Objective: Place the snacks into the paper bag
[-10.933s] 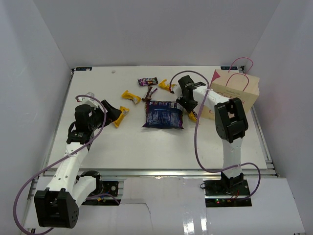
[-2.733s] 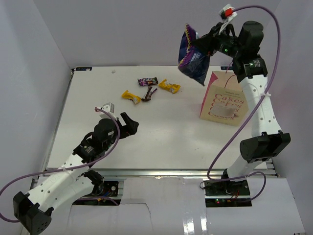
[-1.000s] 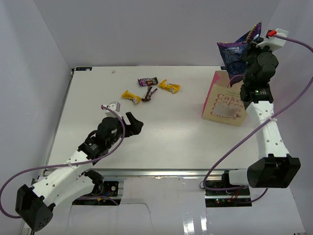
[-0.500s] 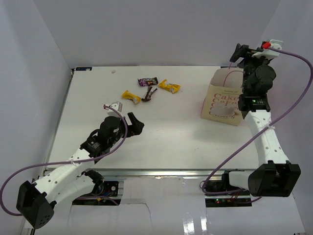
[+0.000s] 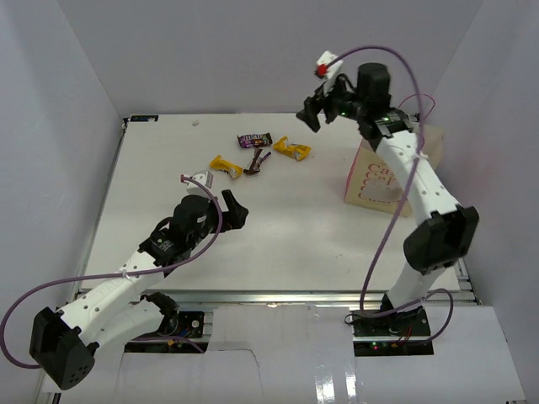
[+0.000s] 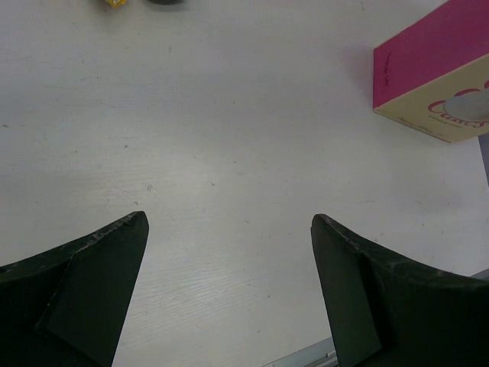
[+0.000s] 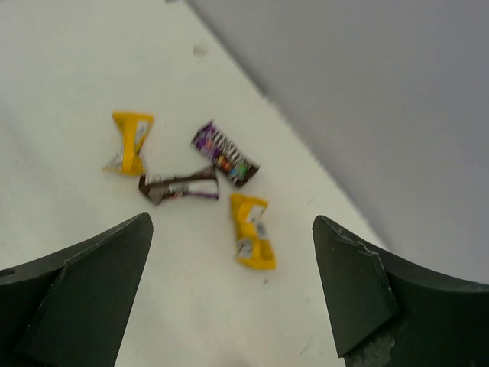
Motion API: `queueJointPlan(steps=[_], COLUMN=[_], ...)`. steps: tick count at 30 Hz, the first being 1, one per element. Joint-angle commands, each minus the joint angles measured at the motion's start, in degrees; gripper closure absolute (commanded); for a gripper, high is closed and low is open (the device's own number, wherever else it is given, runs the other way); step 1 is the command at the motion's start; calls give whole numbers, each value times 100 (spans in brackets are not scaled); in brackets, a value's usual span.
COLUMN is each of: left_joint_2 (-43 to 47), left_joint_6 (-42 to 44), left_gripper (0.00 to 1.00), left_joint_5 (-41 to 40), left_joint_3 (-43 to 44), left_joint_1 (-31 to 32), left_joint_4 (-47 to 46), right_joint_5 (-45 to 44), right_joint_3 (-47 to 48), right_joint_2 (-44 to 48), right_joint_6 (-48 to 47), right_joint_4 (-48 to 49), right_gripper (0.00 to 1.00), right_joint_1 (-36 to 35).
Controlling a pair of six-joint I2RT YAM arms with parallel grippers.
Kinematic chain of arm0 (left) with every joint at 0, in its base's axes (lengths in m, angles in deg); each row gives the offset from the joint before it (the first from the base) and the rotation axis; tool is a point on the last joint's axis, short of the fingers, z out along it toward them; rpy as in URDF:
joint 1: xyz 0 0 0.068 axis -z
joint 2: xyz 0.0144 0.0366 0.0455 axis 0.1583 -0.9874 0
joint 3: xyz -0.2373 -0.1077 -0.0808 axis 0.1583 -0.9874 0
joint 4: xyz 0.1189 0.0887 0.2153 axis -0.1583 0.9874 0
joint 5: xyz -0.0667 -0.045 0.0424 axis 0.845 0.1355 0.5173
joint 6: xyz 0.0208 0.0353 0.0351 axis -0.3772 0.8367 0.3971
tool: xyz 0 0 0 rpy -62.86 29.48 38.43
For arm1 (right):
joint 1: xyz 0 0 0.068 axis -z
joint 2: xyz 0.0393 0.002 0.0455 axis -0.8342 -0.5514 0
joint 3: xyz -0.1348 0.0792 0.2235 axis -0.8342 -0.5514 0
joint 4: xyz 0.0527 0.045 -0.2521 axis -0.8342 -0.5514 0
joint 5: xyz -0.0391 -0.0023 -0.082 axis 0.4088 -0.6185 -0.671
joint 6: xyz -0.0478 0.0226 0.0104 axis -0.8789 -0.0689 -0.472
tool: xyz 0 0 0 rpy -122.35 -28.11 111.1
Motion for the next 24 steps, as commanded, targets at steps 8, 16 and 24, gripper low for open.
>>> queueJointPlan(steps=[8, 16, 24], left_joint_2=[68, 226, 51], left_joint_6=[-57, -470, -523], left_gripper=[2, 2, 2], left_joint_5=[-220, -281, -378], left_joint_3=[269, 84, 190], left_joint_1=[-36, -36, -36], left_joint_4=[329, 408, 461], right_joint_5=[-3790, -3967, -2863], right_joint_3=[2681, 2716, 2594], right_joint_2=[-3436, -4570, -4932], right_joint_6=[906, 335, 502], right_joint_4=[-1880, -843, -728], right_gripper=[2, 4, 14], right_joint_1=[-962, -909, -584])
